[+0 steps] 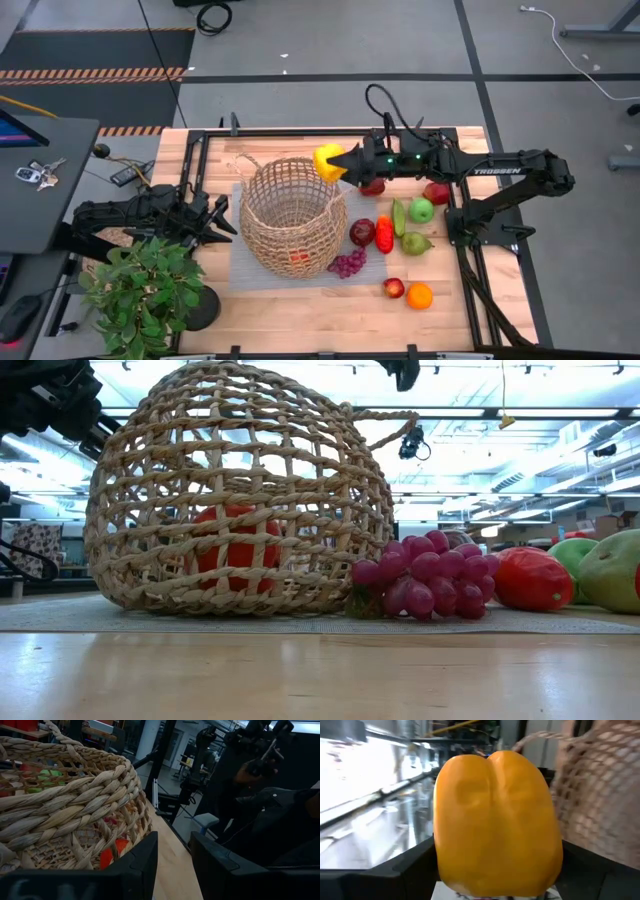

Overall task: Build produce basket
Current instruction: Put the bell pepper into the brown basket

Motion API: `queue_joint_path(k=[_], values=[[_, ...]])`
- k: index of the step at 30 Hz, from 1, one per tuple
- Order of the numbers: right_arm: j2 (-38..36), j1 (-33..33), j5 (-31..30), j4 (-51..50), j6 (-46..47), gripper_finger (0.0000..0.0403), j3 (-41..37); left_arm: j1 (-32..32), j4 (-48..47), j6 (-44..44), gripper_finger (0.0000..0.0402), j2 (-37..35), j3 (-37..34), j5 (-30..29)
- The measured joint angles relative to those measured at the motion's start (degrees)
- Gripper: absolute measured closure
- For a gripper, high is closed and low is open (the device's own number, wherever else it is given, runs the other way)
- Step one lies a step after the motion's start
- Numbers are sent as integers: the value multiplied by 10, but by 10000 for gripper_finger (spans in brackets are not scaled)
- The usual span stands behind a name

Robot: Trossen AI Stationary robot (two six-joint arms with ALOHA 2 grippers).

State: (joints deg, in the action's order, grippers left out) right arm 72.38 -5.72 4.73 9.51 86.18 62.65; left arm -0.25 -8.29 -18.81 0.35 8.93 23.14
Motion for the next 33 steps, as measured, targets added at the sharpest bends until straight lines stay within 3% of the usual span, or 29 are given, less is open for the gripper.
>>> queue_joint_path(k=[7, 26, 33], values=[[0, 0, 0, 55, 1, 73, 0, 0, 0, 0, 280, 0, 0, 0], [0, 0, -8, 59, -28, 73, 0, 0, 0, 0, 280, 0, 0, 0], [0, 0, -8, 59, -137, 73, 0, 0, 0, 0, 280, 0, 0, 0]])
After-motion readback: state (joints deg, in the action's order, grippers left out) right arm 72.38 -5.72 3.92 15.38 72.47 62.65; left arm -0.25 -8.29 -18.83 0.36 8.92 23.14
